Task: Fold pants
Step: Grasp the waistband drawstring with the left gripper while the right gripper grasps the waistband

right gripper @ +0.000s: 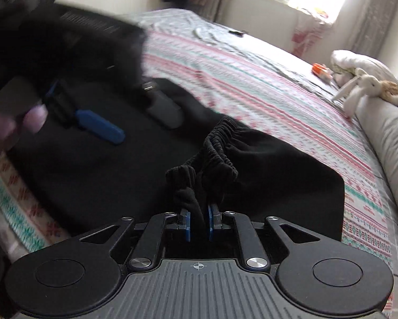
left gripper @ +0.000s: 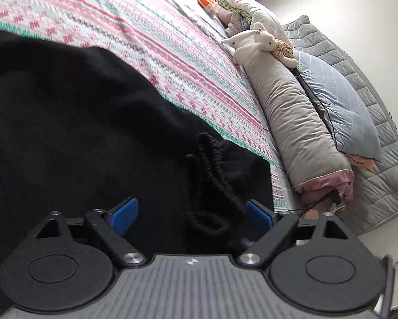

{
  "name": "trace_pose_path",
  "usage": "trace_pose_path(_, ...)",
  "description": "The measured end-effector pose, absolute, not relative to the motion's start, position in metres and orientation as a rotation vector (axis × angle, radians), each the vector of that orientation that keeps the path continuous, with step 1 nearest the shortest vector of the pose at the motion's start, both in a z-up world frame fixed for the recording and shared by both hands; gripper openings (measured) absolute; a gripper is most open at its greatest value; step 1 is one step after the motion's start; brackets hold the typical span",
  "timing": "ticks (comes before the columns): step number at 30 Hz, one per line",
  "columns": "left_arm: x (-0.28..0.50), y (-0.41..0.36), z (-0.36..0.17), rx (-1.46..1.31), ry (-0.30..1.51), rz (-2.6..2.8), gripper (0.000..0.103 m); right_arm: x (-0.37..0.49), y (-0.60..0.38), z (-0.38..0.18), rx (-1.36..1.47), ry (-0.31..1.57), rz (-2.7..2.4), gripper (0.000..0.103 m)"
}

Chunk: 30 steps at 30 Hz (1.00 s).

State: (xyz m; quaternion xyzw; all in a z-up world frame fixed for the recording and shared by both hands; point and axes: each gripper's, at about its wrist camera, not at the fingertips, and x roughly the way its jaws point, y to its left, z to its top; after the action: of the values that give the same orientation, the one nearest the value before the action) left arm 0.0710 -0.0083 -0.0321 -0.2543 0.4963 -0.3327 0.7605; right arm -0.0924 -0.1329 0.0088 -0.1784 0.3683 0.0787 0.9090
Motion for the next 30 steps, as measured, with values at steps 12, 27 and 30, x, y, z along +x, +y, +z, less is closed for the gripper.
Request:
trace_pose_path(12,0.076,-0.020,-0.045,-0.658,1.196,-0.768,0.103,-0.107,-0.097,-0.010,-0.741,0.598,0.110,0.059)
trace_pose_path(27,0.079,-0.040,-0.042,-0.634,1.221,-0.709,0.058,-0.107,-0.130,0.036,-0.283,0.618,0.473,0.023)
trace_pose_path(30,0.082,-0.033,-0.022,-0.482,1.219,-0.651,0.056,-0.101,-0.137,0.037,-0.248,0.639,0.496,0.027)
